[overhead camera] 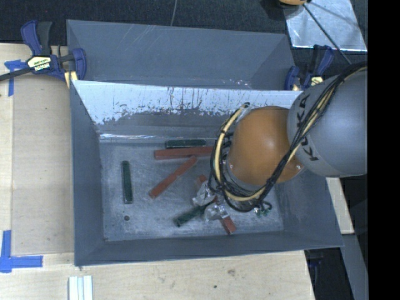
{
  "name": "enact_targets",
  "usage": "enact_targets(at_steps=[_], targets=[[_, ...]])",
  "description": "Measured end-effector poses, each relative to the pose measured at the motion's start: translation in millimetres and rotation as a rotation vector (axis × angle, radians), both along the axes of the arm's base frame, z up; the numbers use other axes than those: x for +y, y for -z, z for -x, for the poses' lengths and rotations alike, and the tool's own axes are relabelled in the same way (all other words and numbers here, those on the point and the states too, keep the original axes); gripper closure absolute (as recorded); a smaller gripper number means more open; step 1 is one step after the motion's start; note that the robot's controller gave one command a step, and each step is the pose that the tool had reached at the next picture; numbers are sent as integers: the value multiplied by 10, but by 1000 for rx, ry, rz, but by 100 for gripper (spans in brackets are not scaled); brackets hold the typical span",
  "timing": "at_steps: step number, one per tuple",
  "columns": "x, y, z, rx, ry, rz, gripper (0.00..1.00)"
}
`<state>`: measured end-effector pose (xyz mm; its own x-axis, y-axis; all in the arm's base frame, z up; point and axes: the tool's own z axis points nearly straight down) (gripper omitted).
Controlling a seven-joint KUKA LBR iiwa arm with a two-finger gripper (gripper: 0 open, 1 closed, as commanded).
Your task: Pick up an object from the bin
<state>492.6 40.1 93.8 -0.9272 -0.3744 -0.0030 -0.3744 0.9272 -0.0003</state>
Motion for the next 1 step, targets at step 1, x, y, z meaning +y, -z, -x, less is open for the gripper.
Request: enact_targets(at_steps=[1], targets=[[-1, -115, -3, 3, 1, 1, 100]])
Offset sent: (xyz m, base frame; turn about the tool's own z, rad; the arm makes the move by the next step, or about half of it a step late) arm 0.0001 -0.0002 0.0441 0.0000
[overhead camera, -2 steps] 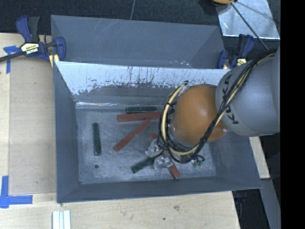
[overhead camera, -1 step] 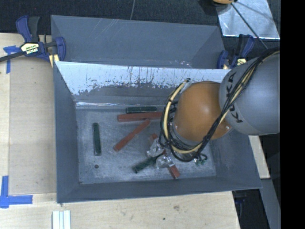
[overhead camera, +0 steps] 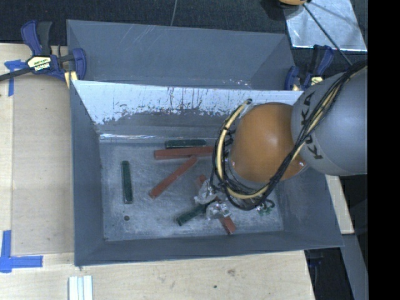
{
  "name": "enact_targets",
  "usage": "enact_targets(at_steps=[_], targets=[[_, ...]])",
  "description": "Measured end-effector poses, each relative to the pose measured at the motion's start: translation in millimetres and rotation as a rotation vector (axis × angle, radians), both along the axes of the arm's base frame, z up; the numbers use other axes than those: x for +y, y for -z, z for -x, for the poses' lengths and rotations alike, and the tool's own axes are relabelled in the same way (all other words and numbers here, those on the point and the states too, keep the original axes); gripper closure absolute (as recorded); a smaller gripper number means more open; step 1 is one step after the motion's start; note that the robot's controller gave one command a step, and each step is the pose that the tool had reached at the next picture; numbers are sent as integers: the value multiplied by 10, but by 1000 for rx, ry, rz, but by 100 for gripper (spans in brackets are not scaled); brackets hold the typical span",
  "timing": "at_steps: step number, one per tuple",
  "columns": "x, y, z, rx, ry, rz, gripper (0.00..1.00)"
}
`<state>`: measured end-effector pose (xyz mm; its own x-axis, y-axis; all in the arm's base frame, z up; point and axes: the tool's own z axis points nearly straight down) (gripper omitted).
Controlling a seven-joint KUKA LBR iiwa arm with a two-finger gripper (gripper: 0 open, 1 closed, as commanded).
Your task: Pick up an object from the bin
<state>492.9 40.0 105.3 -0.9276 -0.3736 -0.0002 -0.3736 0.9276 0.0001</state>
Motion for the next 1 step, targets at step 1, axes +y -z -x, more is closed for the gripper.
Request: enact_targets(at_steps=[1], targets=[[-1, -200, 6, 1, 1, 0, 100]])
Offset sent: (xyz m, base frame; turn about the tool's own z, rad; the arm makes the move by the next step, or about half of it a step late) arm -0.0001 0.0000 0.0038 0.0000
